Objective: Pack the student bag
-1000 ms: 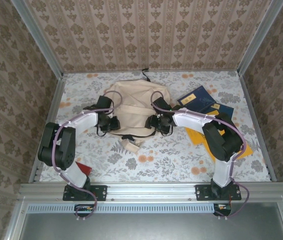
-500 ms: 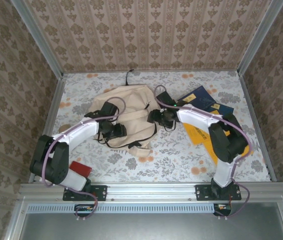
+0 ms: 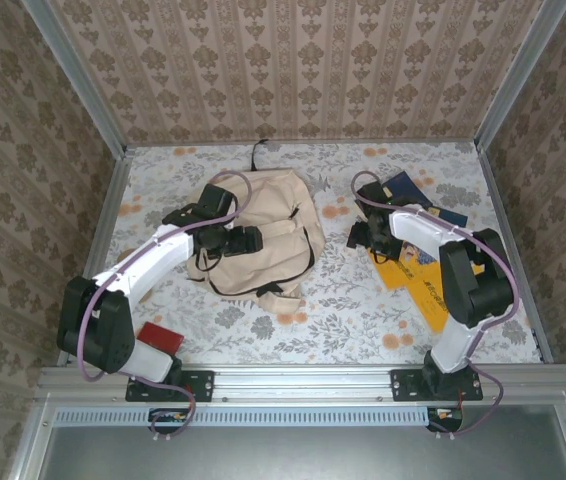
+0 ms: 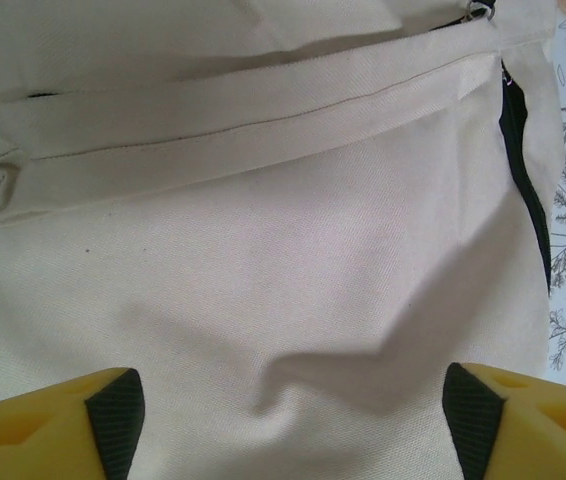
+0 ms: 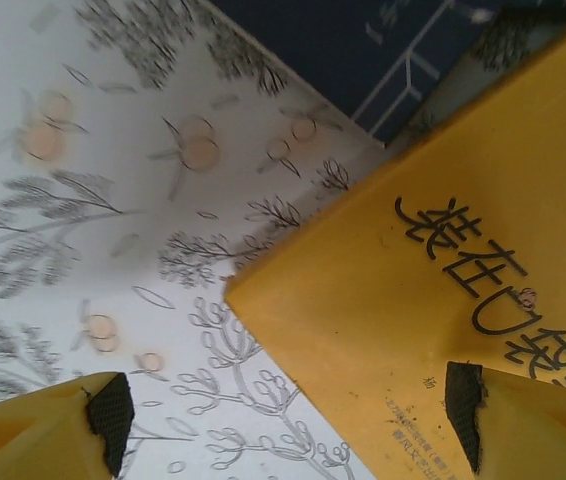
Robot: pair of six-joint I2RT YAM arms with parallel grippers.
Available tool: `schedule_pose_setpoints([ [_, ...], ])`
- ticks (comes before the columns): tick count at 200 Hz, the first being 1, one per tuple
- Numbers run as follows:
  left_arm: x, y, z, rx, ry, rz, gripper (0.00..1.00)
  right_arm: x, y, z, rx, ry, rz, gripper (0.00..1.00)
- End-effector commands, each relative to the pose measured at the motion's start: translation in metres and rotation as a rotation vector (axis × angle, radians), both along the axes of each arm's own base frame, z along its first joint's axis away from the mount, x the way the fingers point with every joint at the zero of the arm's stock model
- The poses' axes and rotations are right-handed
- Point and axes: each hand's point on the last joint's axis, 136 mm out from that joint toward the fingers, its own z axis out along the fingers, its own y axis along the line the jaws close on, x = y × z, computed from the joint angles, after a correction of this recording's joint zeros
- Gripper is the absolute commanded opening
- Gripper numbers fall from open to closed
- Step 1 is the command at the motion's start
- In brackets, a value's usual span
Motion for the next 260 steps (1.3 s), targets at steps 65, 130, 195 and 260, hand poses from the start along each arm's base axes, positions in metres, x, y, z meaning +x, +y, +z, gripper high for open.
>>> schedule_pose_setpoints([
  [65, -0.002, -0.004, 0.028, -0.016, -0.097, -0.072, 1.00, -0.048, 0.043, -0.028, 0.081, 0.132, 0.103, 0.85],
  [130, -0.004, -0.010, 0.035, -0.021, -0.106, -0.090, 1.00, -0.072, 0.056, -0.006, 0.154, 0.100, 0.120, 0.85],
  [195, -0.006, -0.018, 0.034, -0.012, -0.087, -0.090, 1.00, -0.025, 0.001, 0.017, 0.021, 0.014, 0.042, 0.86],
  [260, -0.010, -0.035, 0.033, -0.026, -0.067, -0.123, 1.00, -0.017, 0.023, -0.014, 0.128, 0.095, 0.096, 0.93],
])
